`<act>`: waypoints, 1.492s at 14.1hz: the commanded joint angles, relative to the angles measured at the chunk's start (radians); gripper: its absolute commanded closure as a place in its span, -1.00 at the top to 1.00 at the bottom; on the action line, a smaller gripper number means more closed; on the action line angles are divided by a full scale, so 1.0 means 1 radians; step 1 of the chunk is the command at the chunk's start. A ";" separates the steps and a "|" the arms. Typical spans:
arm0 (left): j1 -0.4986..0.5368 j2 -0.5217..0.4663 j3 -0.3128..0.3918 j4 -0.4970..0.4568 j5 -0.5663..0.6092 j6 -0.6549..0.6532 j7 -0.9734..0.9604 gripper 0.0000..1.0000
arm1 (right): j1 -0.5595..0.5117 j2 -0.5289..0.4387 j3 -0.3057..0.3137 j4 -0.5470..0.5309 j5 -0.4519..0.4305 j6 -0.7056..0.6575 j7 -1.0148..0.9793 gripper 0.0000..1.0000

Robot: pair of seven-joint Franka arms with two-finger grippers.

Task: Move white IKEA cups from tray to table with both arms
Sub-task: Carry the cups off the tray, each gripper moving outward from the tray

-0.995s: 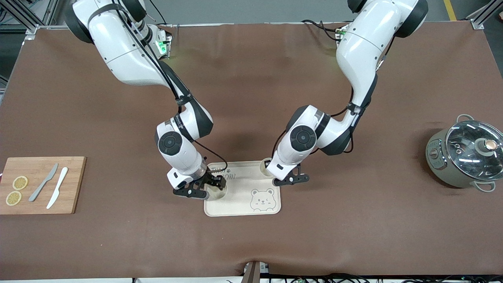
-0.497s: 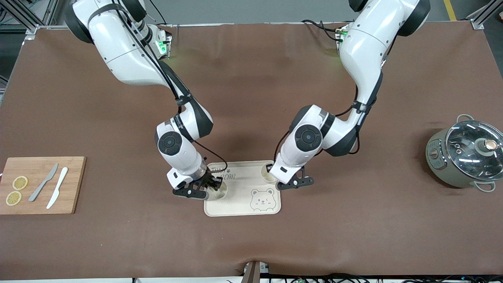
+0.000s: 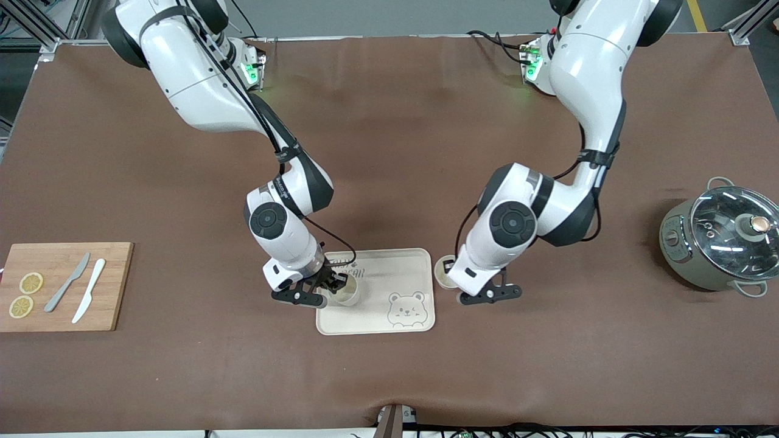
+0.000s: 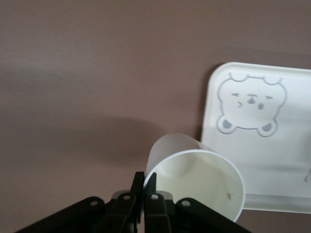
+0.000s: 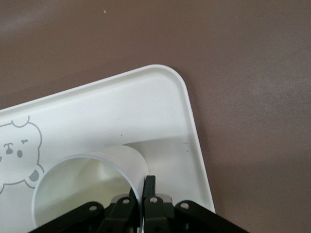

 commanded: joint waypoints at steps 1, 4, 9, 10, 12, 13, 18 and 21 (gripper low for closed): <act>0.005 -0.021 0.043 -0.003 -0.001 -0.033 0.079 -1.00 | 0.011 0.019 -0.008 0.056 -0.018 -0.021 0.029 -1.00; 0.033 -0.026 0.073 -0.008 0.000 -0.033 0.105 -1.00 | -0.018 -0.012 -0.008 0.105 -0.018 -0.143 0.019 -1.00; 0.165 -0.029 0.069 -0.008 -0.003 -0.035 0.282 -1.00 | -0.173 -0.038 0.008 0.251 -0.002 -0.437 -0.308 -1.00; 0.185 -0.029 0.067 -0.010 -0.004 -0.035 0.316 -1.00 | -0.199 -0.044 0.006 0.262 -0.002 -0.475 -0.377 -1.00; 0.220 -0.028 0.070 -0.011 -0.004 -0.035 0.378 -1.00 | -0.254 -0.073 0.005 0.266 0.001 -0.538 -0.480 -1.00; 0.246 -0.025 0.069 -0.017 -0.006 -0.035 0.410 -1.00 | -0.281 -0.097 0.003 0.260 0.001 -0.555 -0.529 -1.00; 0.320 0.005 0.066 -0.034 -0.017 -0.032 0.522 -1.00 | -0.412 -0.121 0.003 0.260 0.004 -0.612 -0.839 -1.00; 0.329 0.029 0.064 -0.036 -0.018 -0.029 0.525 -1.00 | -0.461 -0.111 0.003 0.257 0.005 -0.600 -0.936 -1.00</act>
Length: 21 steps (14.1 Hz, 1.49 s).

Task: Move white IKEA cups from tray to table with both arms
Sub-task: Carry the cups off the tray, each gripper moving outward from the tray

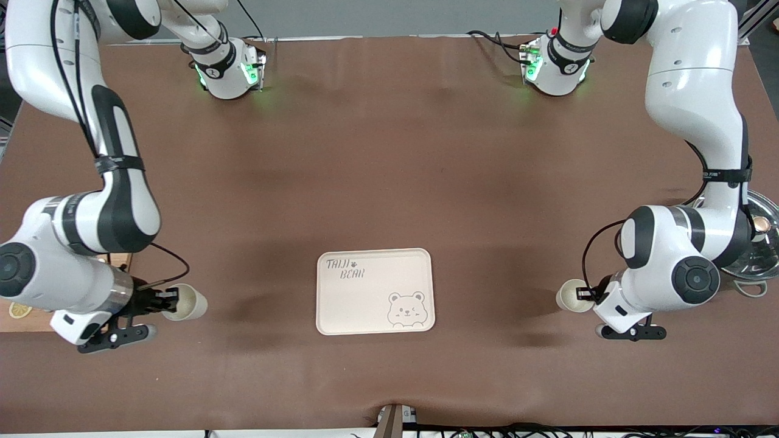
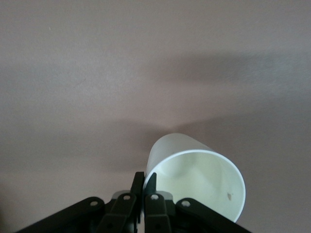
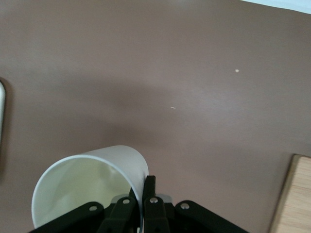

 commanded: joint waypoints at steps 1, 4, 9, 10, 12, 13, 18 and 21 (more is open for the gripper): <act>0.007 0.018 -0.008 -0.004 -0.032 0.001 0.017 -1.00 | -0.043 0.000 0.021 -0.012 0.004 0.010 -0.084 -1.00; 0.010 0.041 -0.007 -0.004 -0.047 0.009 0.019 -1.00 | -0.066 0.013 0.017 -0.018 0.056 0.051 -0.161 -1.00; 0.008 0.048 -0.007 -0.004 -0.049 0.009 0.019 -0.81 | -0.100 0.061 0.015 -0.055 0.114 0.149 -0.314 -1.00; 0.008 0.048 -0.008 -0.004 -0.049 0.009 0.017 -0.55 | -0.100 0.075 0.014 -0.055 0.114 0.157 -0.333 -1.00; 0.007 0.045 -0.007 -0.004 -0.047 0.009 0.019 0.67 | -0.112 0.104 0.014 -0.055 0.116 0.189 -0.373 -1.00; 0.010 0.041 -0.007 -0.003 -0.043 0.009 0.022 1.00 | -0.117 0.115 0.014 -0.055 0.114 0.194 -0.388 -1.00; 0.013 -0.023 -0.001 0.005 -0.035 -0.005 0.089 1.00 | -0.112 0.161 0.012 -0.055 0.103 0.243 -0.400 -1.00; 0.031 -0.086 0.001 0.005 -0.038 -0.025 0.083 1.00 | -0.105 0.173 0.012 -0.055 0.100 0.269 -0.405 -1.00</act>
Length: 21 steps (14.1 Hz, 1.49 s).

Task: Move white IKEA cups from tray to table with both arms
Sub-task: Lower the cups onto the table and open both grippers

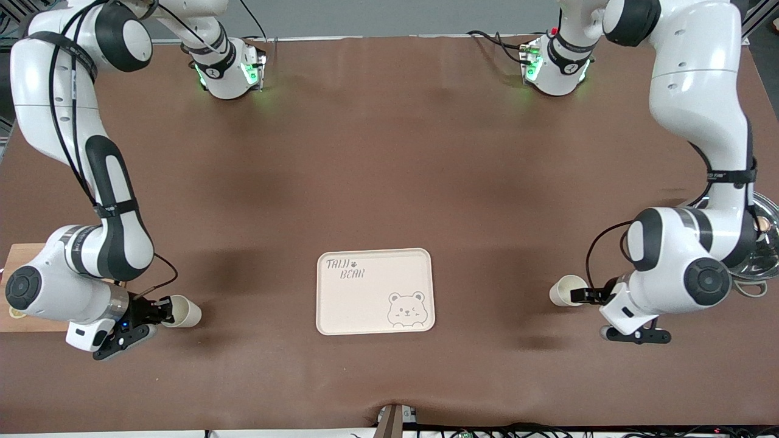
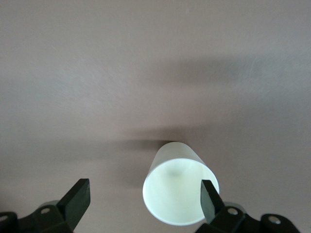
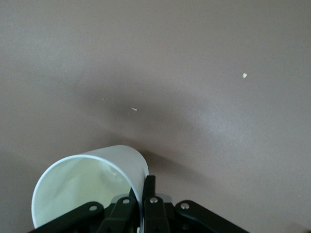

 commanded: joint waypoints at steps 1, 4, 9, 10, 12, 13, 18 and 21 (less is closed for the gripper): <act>0.018 -0.086 0.001 -0.018 -0.007 -0.051 0.015 1.00 | -0.005 0.012 0.011 0.005 0.009 0.014 -0.021 -1.00; 0.016 -0.149 0.009 -0.020 -0.003 -0.129 0.011 1.00 | -0.005 0.023 0.011 0.005 0.011 0.029 -0.021 -1.00; 0.006 -0.277 0.007 -0.018 0.031 -0.275 -0.023 1.00 | -0.004 0.027 0.011 0.003 0.011 0.048 -0.021 -0.27; 0.007 -0.303 0.006 -0.020 0.031 -0.302 -0.035 1.00 | -0.007 0.029 0.011 0.003 0.023 0.049 -0.018 0.99; 0.007 -0.352 0.003 -0.020 0.031 -0.353 -0.042 1.00 | -0.010 0.029 0.011 0.005 0.017 0.048 -0.016 1.00; 0.007 -0.374 0.003 -0.021 0.031 -0.379 -0.054 1.00 | -0.007 0.029 0.012 0.006 0.020 0.046 -0.010 1.00; 0.010 -0.480 -0.002 -0.021 0.029 -0.491 -0.074 1.00 | -0.010 -0.026 0.020 0.025 0.020 -0.028 0.043 1.00; 0.012 -0.523 -0.002 -0.023 0.029 -0.516 -0.074 1.00 | -0.011 -0.053 0.019 0.142 0.020 -0.256 0.105 1.00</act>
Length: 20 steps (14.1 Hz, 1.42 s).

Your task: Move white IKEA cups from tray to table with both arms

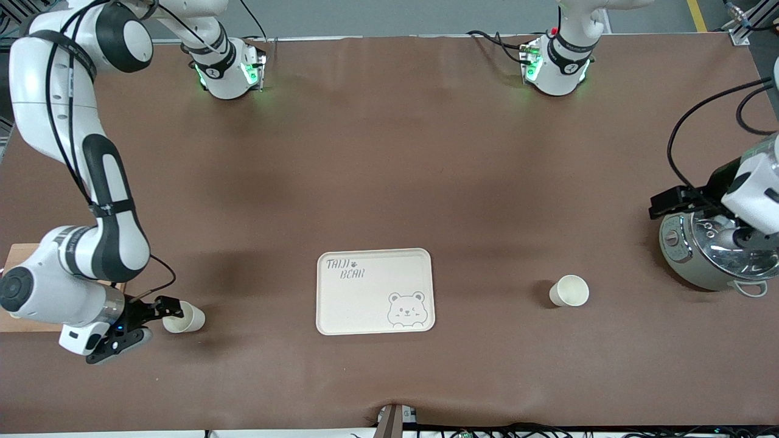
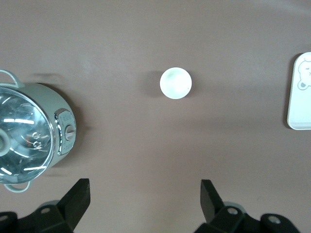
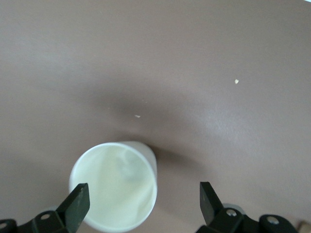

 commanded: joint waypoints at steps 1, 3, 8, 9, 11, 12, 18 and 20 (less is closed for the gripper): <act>0.003 -0.052 -0.004 -0.023 0.021 -0.044 -0.008 1.00 | -0.013 -0.055 0.013 0.105 0.017 -0.217 0.051 1.00; 0.003 -0.078 -0.004 -0.025 0.021 -0.065 -0.008 1.00 | -0.027 -0.141 0.018 0.116 0.023 -0.328 0.091 1.00; 0.004 -0.092 -0.001 -0.019 0.022 -0.065 0.000 1.00 | -0.023 -0.444 0.010 0.108 0.081 -0.628 0.307 1.00; 0.004 -0.091 -0.001 -0.019 0.021 -0.065 0.000 1.00 | -0.020 -0.501 0.010 0.107 0.076 -0.697 0.353 1.00; 0.004 -0.092 -0.003 -0.019 0.021 -0.065 0.000 1.00 | -0.020 -0.605 0.009 0.087 0.073 -0.783 0.389 1.00; 0.004 -0.092 -0.003 -0.019 0.022 -0.065 0.002 1.00 | -0.026 -0.661 0.006 0.049 0.073 -0.806 0.391 1.00; 0.004 -0.092 0.000 -0.019 0.022 -0.065 0.003 1.00 | -0.038 -1.034 0.003 -0.494 0.064 -0.560 0.510 1.00; 0.004 -0.092 0.000 -0.019 0.022 -0.063 0.003 1.00 | -0.062 -1.028 0.001 -0.502 0.064 -0.554 0.518 1.00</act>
